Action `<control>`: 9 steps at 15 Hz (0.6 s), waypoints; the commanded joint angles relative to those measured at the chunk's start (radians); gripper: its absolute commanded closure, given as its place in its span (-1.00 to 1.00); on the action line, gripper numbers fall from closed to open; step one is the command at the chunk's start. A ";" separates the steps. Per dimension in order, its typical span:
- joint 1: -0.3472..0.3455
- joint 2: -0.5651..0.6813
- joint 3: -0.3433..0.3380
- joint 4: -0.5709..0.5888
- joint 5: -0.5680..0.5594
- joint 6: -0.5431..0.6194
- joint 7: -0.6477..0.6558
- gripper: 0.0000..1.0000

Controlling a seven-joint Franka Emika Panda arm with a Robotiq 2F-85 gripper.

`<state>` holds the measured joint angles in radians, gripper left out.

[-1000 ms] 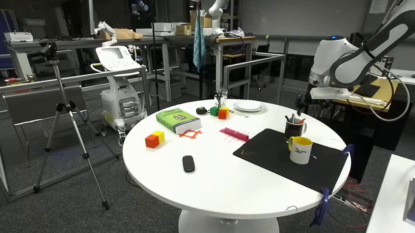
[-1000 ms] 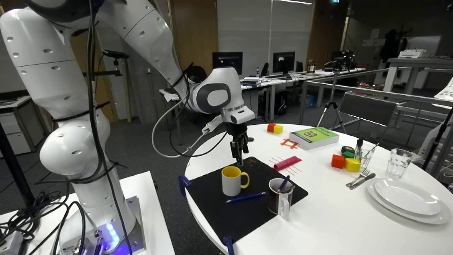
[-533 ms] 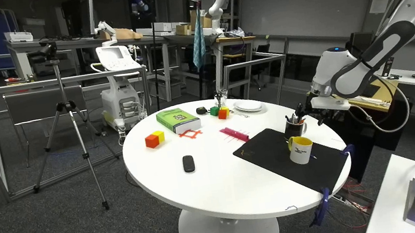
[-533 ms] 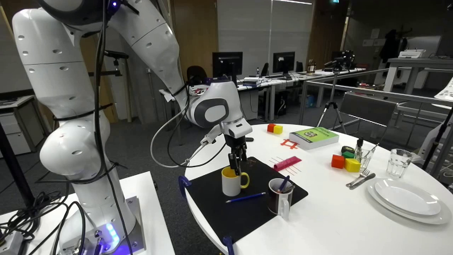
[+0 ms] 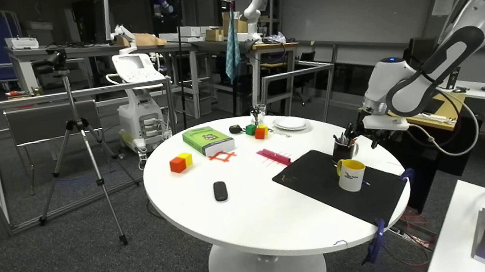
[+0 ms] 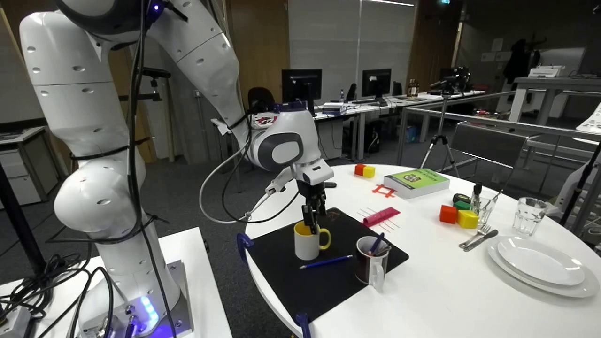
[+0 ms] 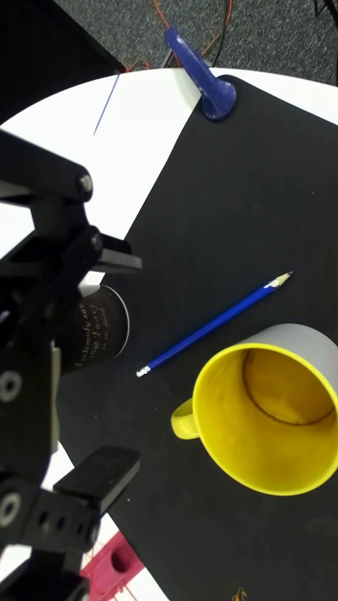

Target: Put the pencil into the white cup

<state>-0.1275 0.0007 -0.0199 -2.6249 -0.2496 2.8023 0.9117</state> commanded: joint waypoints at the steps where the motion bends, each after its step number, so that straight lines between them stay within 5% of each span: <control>1: 0.022 0.073 -0.027 0.026 0.000 0.028 0.020 -1.00; 9: 0.067 0.186 -0.134 0.076 0.011 0.081 0.053 -1.00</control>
<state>-0.0990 0.1399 -0.1086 -2.5806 -0.2476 2.8312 0.9346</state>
